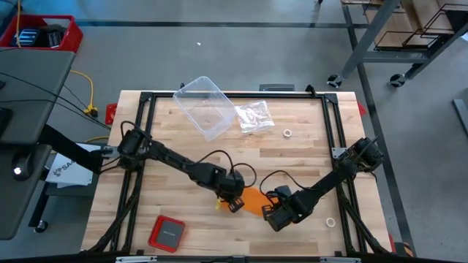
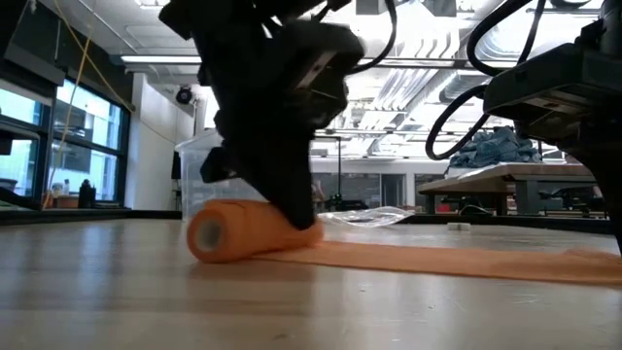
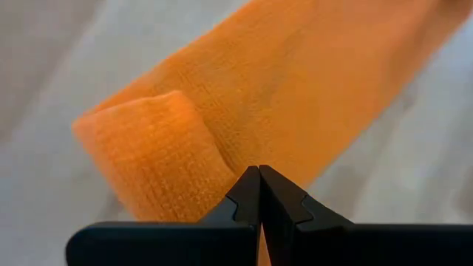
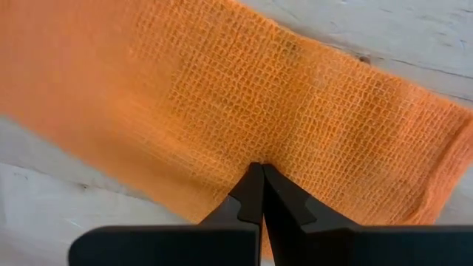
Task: Roll bandage
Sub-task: Roll the orange bandage
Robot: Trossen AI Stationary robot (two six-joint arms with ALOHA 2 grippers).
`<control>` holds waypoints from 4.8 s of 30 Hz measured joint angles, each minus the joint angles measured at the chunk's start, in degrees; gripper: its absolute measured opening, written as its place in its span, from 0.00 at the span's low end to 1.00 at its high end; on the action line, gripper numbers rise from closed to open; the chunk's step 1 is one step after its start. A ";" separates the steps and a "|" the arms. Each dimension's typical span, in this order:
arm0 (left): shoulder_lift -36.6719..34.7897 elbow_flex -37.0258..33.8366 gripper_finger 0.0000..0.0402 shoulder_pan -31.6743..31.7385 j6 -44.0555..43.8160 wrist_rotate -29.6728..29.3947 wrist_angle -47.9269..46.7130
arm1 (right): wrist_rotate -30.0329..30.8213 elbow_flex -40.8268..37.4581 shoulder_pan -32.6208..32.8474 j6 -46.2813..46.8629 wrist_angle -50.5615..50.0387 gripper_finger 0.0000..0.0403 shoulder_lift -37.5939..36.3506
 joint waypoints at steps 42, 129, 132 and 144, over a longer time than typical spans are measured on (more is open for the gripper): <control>-0.25 3.19 0.00 3.23 7.69 -0.57 0.77 | -0.73 0.00 3.38 5.61 0.38 0.00 0.00; -2.17 1.87 0.00 11.15 20.34 -2.71 -14.87 | -9.26 0.04 13.05 11.01 2.47 0.00 -0.04; -2.17 1.83 0.00 10.14 19.90 -2.48 -14.97 | -9.66 0.04 11.99 10.64 2.53 0.00 -0.27; -2.13 -2.51 0.00 8.25 14.16 -4.95 -19.00 | -7.89 0.04 8.80 8.92 3.62 0.00 -0.66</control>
